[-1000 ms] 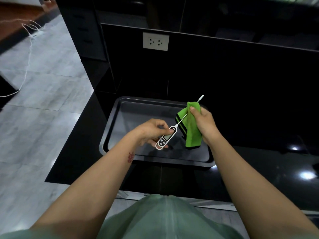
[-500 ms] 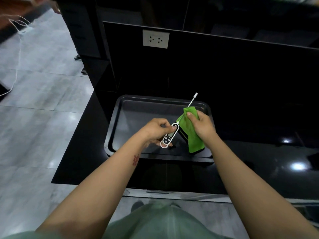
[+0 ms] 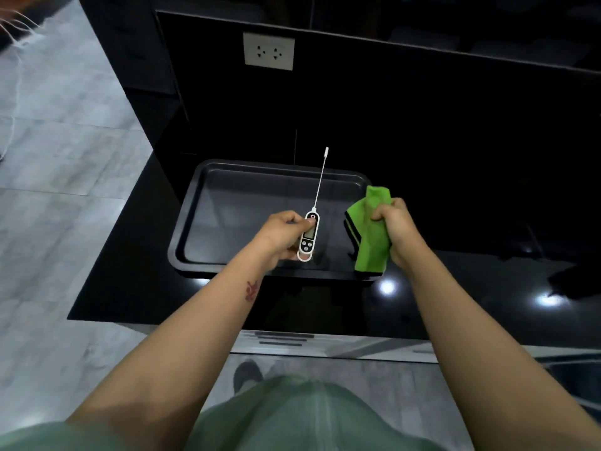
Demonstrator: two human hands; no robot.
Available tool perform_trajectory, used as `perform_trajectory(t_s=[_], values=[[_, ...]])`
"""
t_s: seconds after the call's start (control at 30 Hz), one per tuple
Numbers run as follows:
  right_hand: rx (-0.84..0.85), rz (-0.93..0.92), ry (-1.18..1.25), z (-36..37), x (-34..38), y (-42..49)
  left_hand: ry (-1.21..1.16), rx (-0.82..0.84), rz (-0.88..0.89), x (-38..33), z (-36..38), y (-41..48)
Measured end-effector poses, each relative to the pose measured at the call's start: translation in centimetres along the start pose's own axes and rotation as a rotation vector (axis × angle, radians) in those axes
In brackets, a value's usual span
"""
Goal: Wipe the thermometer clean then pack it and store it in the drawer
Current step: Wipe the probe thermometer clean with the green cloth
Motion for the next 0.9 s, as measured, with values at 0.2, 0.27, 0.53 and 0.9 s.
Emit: perform_trajectory(t_s=[0.2,0.27,0.53,0.9], values=[[-0.093,-0.001,-0.14,-6.1,-2.3,0.8,-0.083,0.036,-0.096,1.5,4.4,-0.4],[-0.094,-0.003,-0.204,-7.2,-3.4,1.2,-0.106,0.027,-0.121,1.7,5.3,-0.5],[-0.158,-0.323,-0.9,-8.3,-7.2,1.6,-0.137,-0.012,-0.139,1.8,6.4,-0.4],[-0.11,-0.427,-1.438,-7.1,-9.1,1.1,-0.098,-0.002,-0.16,2.0,5.0,-0.2]])
Point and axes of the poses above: each hand's wrist, its own y-axis towards the middle knuckle, its own z-axis out of the palm, x = y × z, the point moved 5 cm from there along y, towards the middle knuckle, and after that the axes turned 4 degrees about -x, right-handed, at the moved point
